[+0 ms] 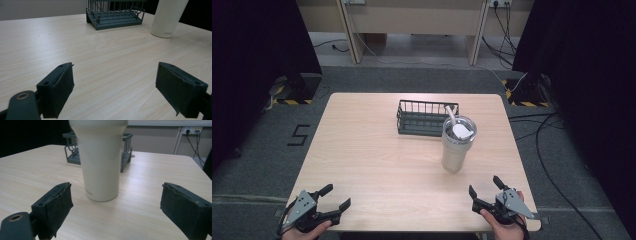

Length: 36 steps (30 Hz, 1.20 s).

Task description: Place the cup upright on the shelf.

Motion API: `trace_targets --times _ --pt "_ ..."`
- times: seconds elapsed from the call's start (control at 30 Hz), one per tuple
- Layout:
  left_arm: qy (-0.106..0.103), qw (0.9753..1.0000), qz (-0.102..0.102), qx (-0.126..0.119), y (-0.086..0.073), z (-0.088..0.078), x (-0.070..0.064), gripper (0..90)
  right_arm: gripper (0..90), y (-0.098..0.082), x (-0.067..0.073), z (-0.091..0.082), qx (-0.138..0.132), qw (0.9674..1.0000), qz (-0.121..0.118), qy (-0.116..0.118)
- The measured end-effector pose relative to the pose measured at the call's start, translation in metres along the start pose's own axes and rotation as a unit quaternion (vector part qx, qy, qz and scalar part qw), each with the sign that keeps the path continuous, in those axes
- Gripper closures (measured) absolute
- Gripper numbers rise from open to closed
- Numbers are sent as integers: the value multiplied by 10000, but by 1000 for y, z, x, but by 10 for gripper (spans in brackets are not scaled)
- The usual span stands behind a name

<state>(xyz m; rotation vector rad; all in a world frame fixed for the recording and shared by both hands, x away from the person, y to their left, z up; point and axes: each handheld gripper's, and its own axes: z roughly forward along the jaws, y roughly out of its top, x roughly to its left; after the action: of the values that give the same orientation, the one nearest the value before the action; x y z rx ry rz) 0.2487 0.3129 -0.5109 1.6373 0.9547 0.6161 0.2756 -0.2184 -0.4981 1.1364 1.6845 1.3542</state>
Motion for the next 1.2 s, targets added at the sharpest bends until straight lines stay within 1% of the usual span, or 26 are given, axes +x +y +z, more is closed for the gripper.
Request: trace_targets --times 0.1,0.37,0.4,0.47,0.5,0.53,0.57,0.6,0.63,0.67,0.7,0.8,1.2 --pt "-33 10000 -1 10 -1 1 -1 144 133 2 3 4 9 10000 -21 68" --pt "-45 10000 -12 -25 -1 0 -4 144 131 10 8 14 -70 9999 -5 106" --pt "-50 10000 -15 -23 -1 0 -4 144 131 11 8 17 -74 9999 -35 95" --pt "-64 10000 -35 -33 -1 1 -4 144 131 15 10 24 -91 9999 -25 132" --pt "-64 10000 -35 -33 -1 1 -4 144 131 15 10 24 -91 9999 -25 132" --pt "-65 10000 -43 -35 -1 1 -4 144 143 17 11 30 -53 9999 -13 151" --pt "-59 10000 -49 -32 -1 1 -4 144 143 17 11 30 -53 9999 -13 151" --pt "-51 10000 -56 -31 -2 1 -4 144 143 19 11 35 -57 9998 -24 171" --pt "-43 10000 -61 -28 -2 1 -4 144 143 19 11 35 -57 9998 -24 171" --pt "-30 10000 -58 -27 -2 1 -3 144 142 21 12 40 -65 9998 -40 184" --pt "-30 10000 -58 -27 -2 1 -3 144 142 21 12 40 -65 9998 -40 184" --pt "-35 10000 -68 -41 -1 1 -3 144 142 26 14 48 -105 9997 -57 192" --pt "-40 10000 -71 -45 -1 1 -3 144 142 35 20 77 -75 9997 -86 232"
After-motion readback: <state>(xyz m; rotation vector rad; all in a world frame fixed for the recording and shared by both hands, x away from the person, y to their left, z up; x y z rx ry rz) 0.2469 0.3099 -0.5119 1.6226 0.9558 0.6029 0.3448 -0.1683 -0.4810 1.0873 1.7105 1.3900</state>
